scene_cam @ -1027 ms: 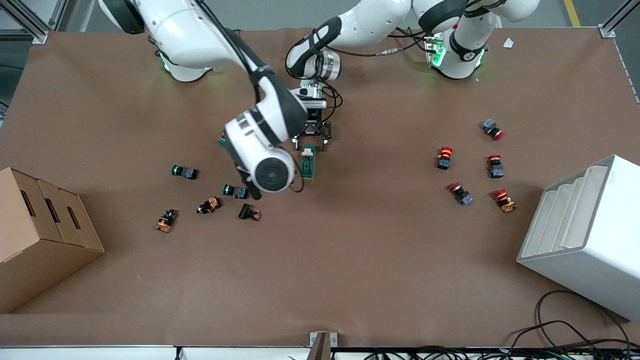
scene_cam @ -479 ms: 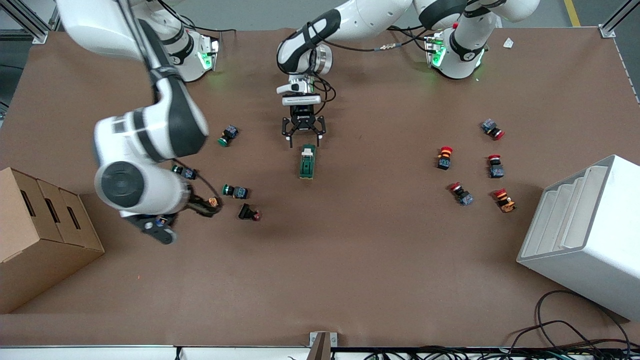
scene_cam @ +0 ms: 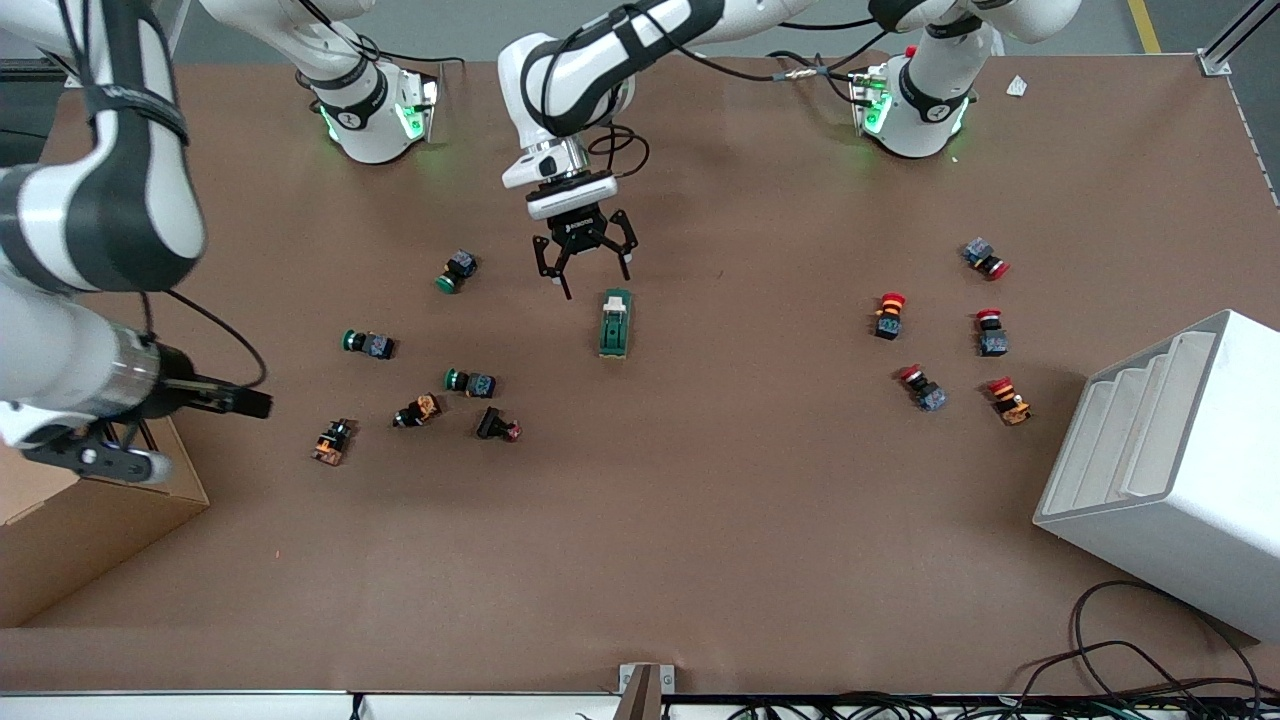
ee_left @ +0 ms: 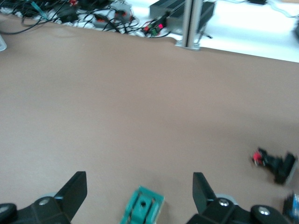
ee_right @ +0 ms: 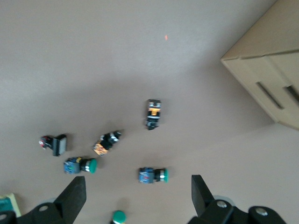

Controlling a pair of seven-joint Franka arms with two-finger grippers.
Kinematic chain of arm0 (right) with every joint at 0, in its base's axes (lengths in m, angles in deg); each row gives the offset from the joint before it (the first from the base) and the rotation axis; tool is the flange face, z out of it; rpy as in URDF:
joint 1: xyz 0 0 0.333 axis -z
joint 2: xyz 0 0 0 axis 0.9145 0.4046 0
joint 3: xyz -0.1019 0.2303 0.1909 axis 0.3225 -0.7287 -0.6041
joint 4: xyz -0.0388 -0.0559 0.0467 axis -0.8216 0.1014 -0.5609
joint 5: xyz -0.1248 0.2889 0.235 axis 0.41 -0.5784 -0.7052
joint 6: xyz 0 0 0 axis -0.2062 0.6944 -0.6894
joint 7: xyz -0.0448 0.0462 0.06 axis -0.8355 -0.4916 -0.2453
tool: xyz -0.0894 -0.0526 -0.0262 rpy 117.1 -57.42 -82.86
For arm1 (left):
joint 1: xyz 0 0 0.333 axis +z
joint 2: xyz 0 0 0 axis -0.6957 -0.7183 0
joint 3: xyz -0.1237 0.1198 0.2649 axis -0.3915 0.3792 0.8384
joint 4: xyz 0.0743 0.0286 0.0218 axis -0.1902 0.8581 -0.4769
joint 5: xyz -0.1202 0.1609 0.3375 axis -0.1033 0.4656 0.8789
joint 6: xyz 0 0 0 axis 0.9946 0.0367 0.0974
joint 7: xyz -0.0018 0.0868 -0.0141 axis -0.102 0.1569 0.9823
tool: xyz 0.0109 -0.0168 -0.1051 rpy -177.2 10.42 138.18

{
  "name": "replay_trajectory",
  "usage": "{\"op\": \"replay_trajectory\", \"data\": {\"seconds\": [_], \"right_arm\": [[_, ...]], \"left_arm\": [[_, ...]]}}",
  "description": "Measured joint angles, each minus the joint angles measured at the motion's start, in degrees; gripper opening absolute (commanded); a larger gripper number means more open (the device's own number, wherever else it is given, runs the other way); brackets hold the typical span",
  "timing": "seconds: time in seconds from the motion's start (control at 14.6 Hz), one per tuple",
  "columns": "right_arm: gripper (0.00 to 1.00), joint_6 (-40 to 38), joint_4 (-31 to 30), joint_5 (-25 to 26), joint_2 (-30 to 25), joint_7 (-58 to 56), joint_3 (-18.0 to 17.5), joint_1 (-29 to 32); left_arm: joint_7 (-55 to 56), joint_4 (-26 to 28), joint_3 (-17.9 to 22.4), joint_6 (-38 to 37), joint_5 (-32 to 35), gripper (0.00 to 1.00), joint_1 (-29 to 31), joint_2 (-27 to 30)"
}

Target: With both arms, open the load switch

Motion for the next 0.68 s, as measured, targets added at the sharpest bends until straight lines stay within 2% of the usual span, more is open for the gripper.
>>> {"op": "replay_trajectory", "data": {"seconds": [0.27, 0.68], "right_arm": [[1.00, 0.0, -3.6, 0.5, -5.4, -10.6, 0.0, 4.5], [1.00, 0.0, -8.8, 1.0, -11.8, -12.2, -0.2, 4.8]], "left_arm": [[-16.2, -2.7, 0.0, 0.8, -14.9, 1.00, 9.6, 8.3], [-41.1, -4.5, 0.0, 0.9, -33.5, 1.00, 25.9, 18.6]]}}
